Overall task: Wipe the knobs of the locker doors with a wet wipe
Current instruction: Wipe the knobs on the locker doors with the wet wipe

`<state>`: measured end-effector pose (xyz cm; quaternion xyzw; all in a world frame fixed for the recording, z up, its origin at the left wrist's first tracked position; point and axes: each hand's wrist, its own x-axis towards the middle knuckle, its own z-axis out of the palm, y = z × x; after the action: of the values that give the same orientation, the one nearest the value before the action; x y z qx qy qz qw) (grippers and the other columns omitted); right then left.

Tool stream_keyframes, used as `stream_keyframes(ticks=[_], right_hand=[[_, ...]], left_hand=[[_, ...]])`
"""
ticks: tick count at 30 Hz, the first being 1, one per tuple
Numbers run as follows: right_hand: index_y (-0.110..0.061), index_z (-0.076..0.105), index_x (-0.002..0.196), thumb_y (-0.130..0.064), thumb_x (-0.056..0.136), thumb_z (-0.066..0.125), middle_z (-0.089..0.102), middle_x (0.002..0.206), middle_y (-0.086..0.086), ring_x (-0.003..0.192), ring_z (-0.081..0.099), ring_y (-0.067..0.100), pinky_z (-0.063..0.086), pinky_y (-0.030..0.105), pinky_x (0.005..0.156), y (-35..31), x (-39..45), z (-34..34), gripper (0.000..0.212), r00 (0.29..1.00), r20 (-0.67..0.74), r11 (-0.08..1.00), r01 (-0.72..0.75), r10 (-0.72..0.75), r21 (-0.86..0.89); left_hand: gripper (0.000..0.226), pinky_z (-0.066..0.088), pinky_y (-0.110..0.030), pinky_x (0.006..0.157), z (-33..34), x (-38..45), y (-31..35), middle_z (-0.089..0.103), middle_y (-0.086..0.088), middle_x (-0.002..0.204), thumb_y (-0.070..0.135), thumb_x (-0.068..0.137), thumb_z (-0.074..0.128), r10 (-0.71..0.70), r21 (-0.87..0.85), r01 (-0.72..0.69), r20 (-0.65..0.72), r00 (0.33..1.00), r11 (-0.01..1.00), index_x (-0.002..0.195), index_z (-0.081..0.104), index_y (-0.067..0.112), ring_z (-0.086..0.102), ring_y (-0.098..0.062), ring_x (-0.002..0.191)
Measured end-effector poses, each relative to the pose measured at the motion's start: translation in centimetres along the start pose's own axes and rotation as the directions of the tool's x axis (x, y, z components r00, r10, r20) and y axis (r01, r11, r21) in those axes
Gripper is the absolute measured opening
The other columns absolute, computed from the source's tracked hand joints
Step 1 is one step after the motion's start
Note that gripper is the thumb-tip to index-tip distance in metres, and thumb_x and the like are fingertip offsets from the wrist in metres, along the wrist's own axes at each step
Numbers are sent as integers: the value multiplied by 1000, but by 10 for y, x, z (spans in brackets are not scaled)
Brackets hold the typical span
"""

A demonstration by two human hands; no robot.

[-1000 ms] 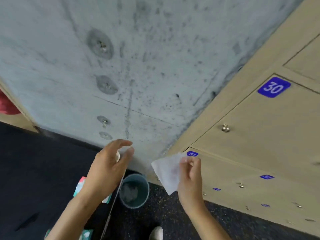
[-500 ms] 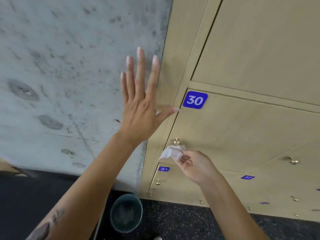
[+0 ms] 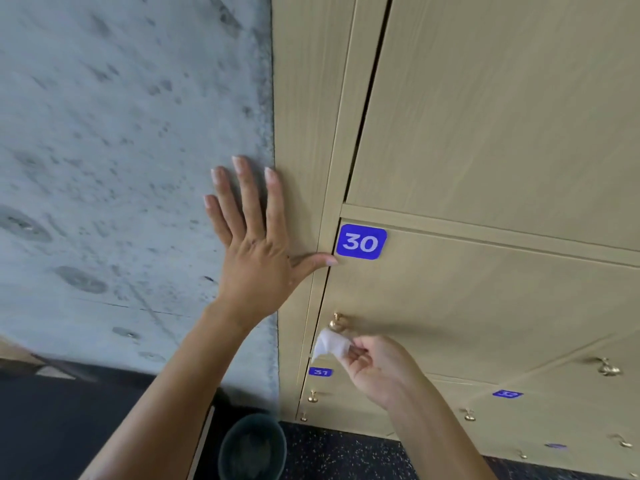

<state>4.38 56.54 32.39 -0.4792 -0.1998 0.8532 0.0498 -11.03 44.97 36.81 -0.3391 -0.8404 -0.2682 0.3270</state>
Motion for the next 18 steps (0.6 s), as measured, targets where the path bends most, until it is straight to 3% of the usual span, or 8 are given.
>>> stream_keyframes(ticks=[1,3,5,6,9,13,16,18], right_hand=[[18,53,112,19,96,36,59,112,36,82,72,36,50,38,105,-1,0,6,24,1000,4,999,9,-9,44],[20,53,98,20,96,33,62,93,34,59,74,36,61,31,76,-2,-1,16,20,999,-10,995,36,-35,94],[20,55,87,21,97,31,63,81,31,56,72,33,57,25,46,-3,-7,21,25,997,-21,993,76,-75,87],[19,56,85,22,96,32,65,76,30,50,70,31,55,25,41,-4,-14,23,26,995,-17,990,98,-96,99],[17,62,95,23,90,41,69,71,23,52,70,26,59,26,58,-17,-50,33,22,970,21,962,238,-243,135],[9,73,79,14,91,46,75,77,18,59,74,16,60,21,57,-20,-113,56,30,877,126,886,460,-464,64],[-6,81,72,7,92,53,78,83,7,61,66,4,54,16,63,-16,-151,69,37,640,164,632,768,-750,-104],[-14,81,82,2,97,53,62,74,-15,64,53,1,43,13,70,-22,-169,82,35,304,143,264,933,-942,-244]], left_hand=[[137,-18,-53,120,0,0,0,-7,-32,157,85,69,59,-2,-5,2,6,1000,1000,157,-9,4,-11,-57,145],[140,-18,-53,120,-2,1,0,-10,-27,160,85,70,57,-1,-26,2,18,1000,1000,156,-24,11,-27,-45,149],[138,-17,-55,121,-1,0,-2,-18,-22,163,85,71,57,9,-44,-9,15,1000,999,154,-30,17,-39,-34,147],[136,-17,-55,121,-1,-1,-3,-27,-18,165,84,72,57,11,-49,-11,14,1000,999,154,-30,19,-40,-33,147],[131,-15,-56,122,-6,-4,-3,-40,-7,163,76,78,62,21,-85,-20,11,1000,996,156,-28,21,-36,-33,149],[113,-13,-56,122,-41,25,4,-13,-24,165,59,89,63,-6,-174,-15,-121,993,985,159,-19,25,-32,-33,151],[101,-13,-56,122,-82,74,5,-11,-27,165,55,94,58,52,-186,-99,-243,969,978,161,-11,25,-23,-40,153],[99,-12,-57,123,-99,104,8,-9,-27,167,60,94,55,88,-157,-135,-275,957,978,161,-8,22,-13,-49,154]])
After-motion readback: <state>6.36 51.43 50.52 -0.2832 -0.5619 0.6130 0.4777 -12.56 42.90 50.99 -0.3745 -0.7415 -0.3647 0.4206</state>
